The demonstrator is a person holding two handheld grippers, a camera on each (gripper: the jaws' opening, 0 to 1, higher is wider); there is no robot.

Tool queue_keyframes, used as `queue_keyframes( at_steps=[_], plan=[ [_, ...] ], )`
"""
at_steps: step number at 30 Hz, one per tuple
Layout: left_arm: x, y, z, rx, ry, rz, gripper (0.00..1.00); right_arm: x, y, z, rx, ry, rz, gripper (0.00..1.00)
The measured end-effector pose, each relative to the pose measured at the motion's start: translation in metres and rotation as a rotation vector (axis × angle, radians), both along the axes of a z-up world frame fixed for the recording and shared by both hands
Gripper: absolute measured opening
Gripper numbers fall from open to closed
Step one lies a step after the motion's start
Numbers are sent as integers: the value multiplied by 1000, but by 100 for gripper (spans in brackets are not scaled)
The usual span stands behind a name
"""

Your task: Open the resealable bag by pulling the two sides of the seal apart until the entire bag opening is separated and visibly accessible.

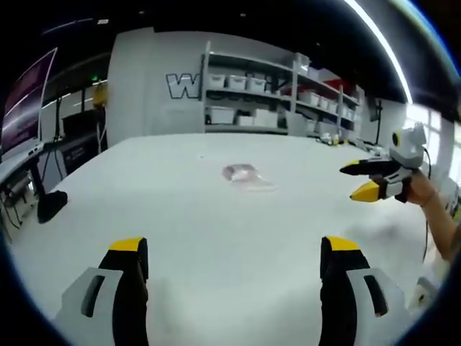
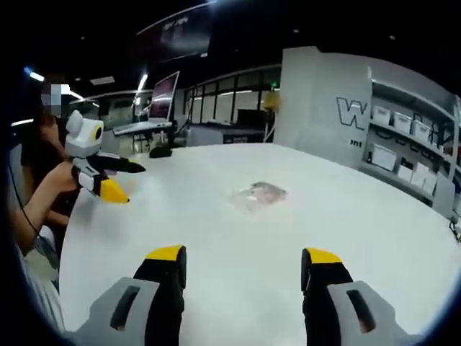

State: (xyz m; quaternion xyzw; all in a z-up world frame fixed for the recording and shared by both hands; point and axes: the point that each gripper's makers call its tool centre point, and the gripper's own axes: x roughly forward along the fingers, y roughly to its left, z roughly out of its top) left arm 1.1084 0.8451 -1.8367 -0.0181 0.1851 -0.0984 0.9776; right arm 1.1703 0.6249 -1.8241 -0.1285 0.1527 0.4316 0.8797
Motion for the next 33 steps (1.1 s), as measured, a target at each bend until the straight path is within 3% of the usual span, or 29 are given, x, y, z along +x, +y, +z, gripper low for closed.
queue_keyframes(
  at_steps=[33],
  plan=[
    [-1,-19,2,3,-10,-27,100,16,26,10,31,6,41,56]
  ],
)
